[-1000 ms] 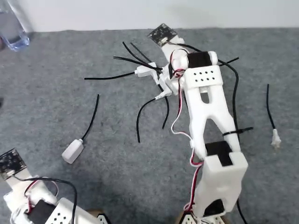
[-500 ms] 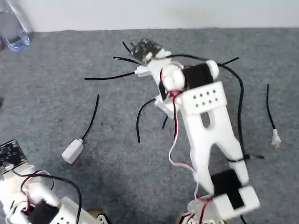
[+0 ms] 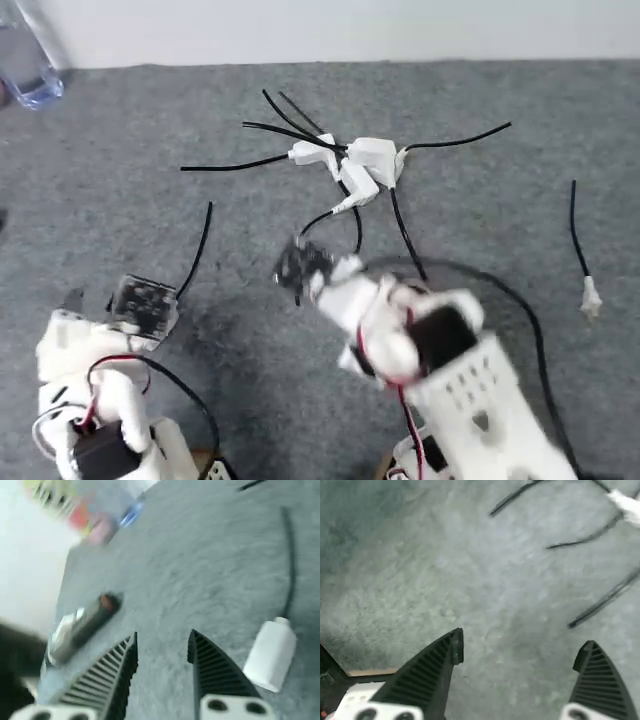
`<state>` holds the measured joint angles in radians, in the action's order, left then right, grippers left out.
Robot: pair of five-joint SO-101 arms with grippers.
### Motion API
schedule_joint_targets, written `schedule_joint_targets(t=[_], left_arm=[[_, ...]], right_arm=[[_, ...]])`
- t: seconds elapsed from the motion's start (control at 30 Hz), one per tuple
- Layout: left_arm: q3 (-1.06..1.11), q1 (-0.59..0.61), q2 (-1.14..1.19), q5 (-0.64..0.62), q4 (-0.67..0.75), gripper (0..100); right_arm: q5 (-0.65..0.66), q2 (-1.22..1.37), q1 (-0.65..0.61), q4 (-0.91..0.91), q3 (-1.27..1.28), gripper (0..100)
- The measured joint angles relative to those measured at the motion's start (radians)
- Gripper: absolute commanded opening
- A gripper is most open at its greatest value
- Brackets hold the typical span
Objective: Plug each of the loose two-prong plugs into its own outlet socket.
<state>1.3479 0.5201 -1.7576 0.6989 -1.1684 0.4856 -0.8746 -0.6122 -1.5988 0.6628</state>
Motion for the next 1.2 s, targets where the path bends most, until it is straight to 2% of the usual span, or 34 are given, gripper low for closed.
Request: schedule_joint_targets(t=[0.13,0.23,0.4,0.63,0.8,0.97,1.2], left_arm=[[-0.028,-0.087,0.0,0.064,-0.064,16],[-0.061,-0.107,0.0,0.1,-0.144,16],[-0.083,-0.114,0.0,0.152,-0.227,16],[-0.083,-0.112,0.061,0.218,-0.221,16],[-0.16,-0.1,0.239,0.259,-0.13,16],[-0.319,-0.101,0.517,0.365,-0.123,16],[-0.571,-0.103,0.965,0.56,-0.308,16]], right_arm=[[0.002,-0.206,0.028,0.048,0.104,33.9],[0.002,-0.255,0.029,0.118,0.158,33.9],[0.002,-0.19,0.031,0.315,0.321,33.9],[0.002,-0.078,0.031,0.5,0.453,33.9],[0.002,-0.034,0.031,0.551,0.46,33.9],[0.002,0.0,0.031,0.618,0.497,33.9],[0.002,0.068,0.031,0.681,0.497,33.9]])
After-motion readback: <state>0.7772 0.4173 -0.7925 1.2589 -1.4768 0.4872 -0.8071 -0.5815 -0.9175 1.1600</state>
